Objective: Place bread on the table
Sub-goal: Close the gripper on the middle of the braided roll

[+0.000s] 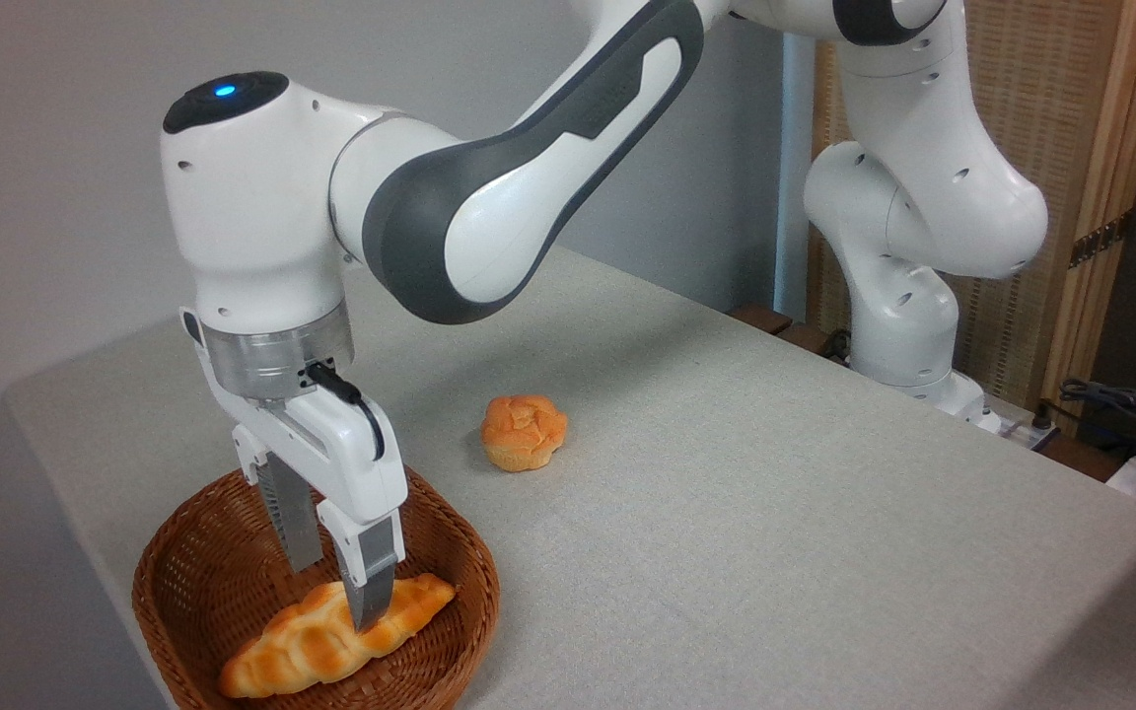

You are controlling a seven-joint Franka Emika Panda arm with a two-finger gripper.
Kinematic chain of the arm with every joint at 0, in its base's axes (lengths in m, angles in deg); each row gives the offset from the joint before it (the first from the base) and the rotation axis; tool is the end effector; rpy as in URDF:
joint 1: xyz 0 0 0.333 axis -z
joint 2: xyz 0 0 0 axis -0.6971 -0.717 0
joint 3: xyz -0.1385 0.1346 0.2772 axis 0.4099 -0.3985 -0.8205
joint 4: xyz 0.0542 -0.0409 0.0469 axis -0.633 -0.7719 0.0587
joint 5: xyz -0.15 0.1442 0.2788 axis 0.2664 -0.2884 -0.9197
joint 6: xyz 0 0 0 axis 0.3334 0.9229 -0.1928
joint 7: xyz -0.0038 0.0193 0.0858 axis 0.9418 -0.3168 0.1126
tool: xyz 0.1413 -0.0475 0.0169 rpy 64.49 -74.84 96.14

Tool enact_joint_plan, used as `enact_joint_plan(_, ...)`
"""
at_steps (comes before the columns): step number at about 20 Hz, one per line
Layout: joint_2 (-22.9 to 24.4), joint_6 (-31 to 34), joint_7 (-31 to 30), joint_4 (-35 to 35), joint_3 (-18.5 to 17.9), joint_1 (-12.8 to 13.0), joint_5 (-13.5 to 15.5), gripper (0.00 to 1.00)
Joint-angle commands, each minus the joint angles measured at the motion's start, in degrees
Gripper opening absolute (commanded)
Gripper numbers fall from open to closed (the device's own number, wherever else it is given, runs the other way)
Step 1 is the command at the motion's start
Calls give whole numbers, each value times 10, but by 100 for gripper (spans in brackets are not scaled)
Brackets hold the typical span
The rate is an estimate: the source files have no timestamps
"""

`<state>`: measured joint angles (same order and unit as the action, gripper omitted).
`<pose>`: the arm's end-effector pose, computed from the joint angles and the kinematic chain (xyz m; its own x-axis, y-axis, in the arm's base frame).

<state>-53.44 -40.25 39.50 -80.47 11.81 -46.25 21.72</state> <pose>0.6319 -0.0372 0.4438 0.7604 -0.6406 0.1071 -0.6424 -0.7661 -0.0209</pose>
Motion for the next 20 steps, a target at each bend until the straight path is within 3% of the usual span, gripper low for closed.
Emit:
enact_joint_plan(1, -7, -11, 13, -2, 0, -2, -3, 100)
enact_joint_plan(6, -19, -11, 16, -4, 2, -1, -35, 100)
enact_joint_plan(20, -36, -10, 15, -3, 16, -1, -47, 99)
